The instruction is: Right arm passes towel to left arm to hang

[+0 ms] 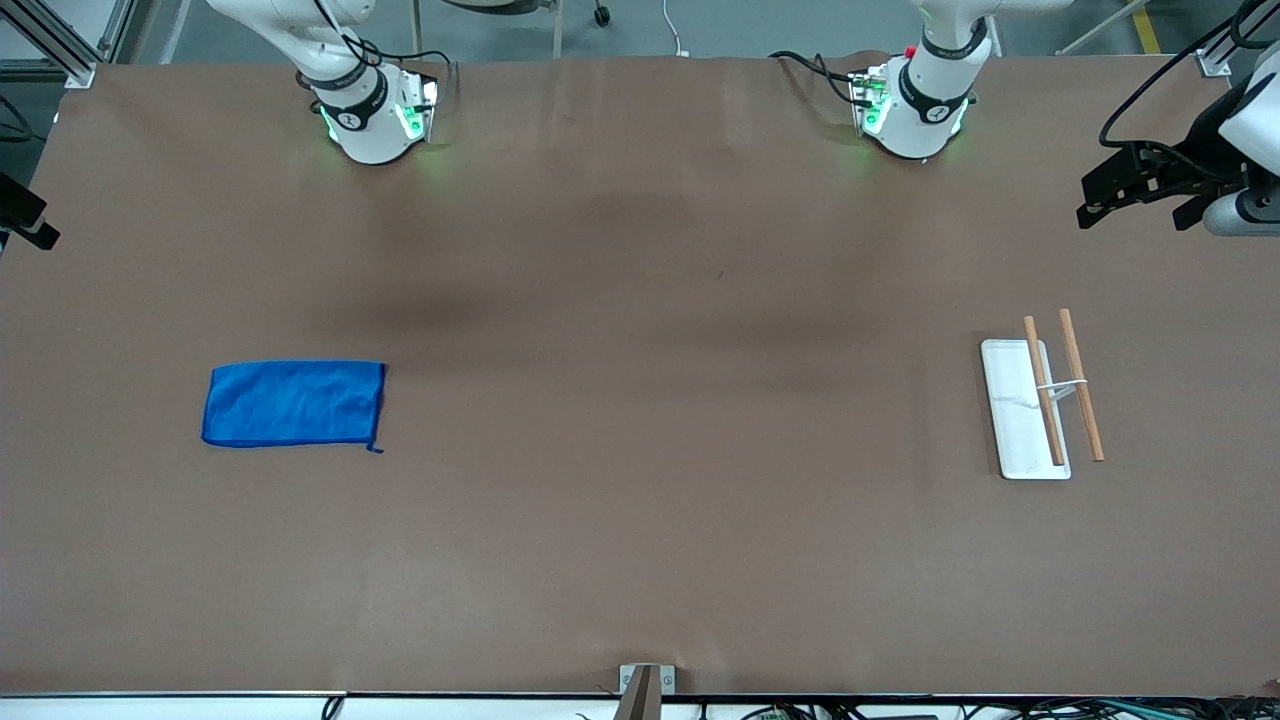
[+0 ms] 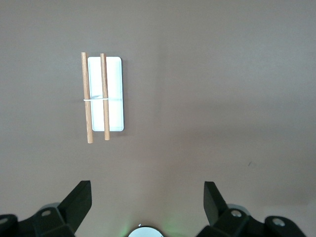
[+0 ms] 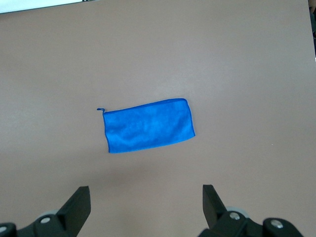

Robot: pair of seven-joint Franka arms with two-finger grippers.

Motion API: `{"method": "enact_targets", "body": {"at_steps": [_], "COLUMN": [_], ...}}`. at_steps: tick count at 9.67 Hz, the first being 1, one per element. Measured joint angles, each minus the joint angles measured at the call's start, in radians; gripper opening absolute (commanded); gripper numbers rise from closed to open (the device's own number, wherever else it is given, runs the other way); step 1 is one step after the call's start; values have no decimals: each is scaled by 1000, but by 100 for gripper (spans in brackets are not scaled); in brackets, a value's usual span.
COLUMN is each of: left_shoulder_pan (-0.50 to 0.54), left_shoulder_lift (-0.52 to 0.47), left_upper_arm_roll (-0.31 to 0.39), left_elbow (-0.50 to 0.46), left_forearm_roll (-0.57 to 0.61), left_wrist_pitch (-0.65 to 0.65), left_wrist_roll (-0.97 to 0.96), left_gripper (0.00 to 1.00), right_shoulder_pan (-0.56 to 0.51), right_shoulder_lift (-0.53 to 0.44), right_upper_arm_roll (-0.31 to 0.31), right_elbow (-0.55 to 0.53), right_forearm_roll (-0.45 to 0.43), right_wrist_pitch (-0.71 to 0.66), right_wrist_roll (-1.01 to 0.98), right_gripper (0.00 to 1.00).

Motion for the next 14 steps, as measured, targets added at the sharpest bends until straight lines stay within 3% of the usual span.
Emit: {"method": "enact_targets", "body": {"at_steps": [10,12,14], "left_shoulder_pan": [0,0,0], "left_shoulder_lift": [3,3,3], "left_upper_arm_roll": [-3,-3,-3], "left_elbow": [-1,-1,-1], "left_forearm_roll": [0,0,0], "left_wrist_pitch": [0,0,0], "left_wrist_roll": [0,0,0], "left_gripper": [100,100,100], "right_shoulder_pan": [-5,-5,-1], "right_shoulder_lift": [0,1,13], "right_upper_arm_roll": [-2,-1,7], "right_elbow": [0,-2,-49], "right_forearm_roll": [0,0,1], "right_wrist_pitch": [0,-60,-51], "right_wrist_roll": [-15,-41,-54], "right_gripper": [100,100,100]}}
